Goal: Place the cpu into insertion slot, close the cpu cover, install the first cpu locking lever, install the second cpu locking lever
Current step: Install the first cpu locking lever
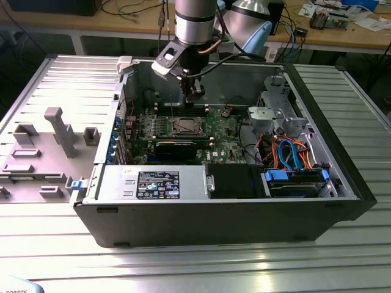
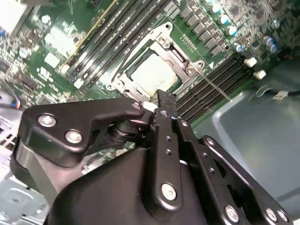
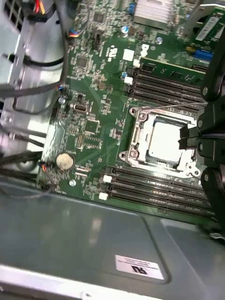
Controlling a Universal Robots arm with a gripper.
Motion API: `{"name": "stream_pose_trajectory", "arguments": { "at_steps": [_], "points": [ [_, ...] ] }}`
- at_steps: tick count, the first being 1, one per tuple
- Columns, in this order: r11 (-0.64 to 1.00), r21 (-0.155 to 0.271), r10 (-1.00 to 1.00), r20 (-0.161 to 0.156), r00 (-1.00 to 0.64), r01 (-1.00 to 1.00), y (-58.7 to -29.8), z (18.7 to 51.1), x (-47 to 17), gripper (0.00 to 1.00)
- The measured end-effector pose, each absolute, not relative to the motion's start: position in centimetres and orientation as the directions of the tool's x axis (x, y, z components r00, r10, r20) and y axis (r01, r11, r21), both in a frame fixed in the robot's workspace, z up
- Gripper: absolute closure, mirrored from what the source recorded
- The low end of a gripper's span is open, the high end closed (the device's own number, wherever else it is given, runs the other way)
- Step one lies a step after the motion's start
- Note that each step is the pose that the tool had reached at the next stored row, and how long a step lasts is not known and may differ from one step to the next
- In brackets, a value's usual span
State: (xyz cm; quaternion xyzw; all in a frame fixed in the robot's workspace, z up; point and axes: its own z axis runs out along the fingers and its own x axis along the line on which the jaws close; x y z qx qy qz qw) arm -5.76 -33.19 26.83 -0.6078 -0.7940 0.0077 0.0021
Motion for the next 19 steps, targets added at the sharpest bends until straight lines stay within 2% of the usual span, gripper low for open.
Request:
{"name": "stream_pose_trajectory", "arguments": {
  "at_steps": [1,5,19],
  "points": [
    [0.328,-0.015,0.945,-0.006,-0.328,0.945,-33.19,26.81,-5.76,0.89],
    [0.418,-0.015,0.908,-0.006,-0.419,0.908,-33.19,26.79,-5.76,0.89],
    [0.458,-0.015,0.889,-0.006,-0.458,0.889,-33.19,26.8,-5.77,0.89]
  ]
}}
